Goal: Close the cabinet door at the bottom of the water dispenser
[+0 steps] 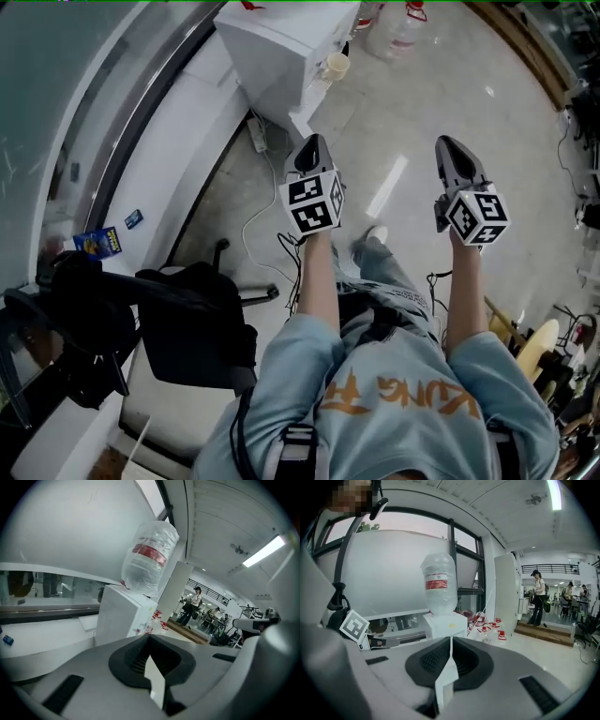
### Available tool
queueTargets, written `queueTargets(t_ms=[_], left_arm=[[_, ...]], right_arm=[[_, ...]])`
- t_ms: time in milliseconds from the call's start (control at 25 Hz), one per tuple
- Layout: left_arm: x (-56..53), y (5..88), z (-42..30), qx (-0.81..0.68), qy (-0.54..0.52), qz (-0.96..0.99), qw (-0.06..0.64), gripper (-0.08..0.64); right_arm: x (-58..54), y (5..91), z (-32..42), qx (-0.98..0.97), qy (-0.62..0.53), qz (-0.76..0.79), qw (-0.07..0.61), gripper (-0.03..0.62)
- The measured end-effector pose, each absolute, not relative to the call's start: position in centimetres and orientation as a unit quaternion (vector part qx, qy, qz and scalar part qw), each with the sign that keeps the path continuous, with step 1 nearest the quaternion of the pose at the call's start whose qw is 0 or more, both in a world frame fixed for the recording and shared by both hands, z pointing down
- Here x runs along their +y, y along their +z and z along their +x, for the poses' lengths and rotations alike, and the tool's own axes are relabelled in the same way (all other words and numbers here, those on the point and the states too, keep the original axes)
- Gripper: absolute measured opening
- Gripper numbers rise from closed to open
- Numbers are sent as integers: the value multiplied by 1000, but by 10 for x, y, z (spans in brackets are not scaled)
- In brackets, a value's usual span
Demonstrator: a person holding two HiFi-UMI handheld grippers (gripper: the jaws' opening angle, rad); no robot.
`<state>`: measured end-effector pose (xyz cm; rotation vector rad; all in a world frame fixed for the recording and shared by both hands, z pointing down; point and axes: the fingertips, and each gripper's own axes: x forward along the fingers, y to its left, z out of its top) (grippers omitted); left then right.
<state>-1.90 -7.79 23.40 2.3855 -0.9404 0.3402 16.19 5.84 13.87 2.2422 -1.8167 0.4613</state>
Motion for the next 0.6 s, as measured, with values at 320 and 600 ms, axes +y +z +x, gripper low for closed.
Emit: queueTargets(t_ms=[320, 600], left_arm=[[-110, 247, -95, -427, 104, 851, 286, 11], [-132, 245, -135, -488, 106, 826, 263, 11]], right_arm=[[-14, 147, 112, -686, 144, 705, 109, 34], [-66, 155, 101, -724, 153, 667, 87, 34]])
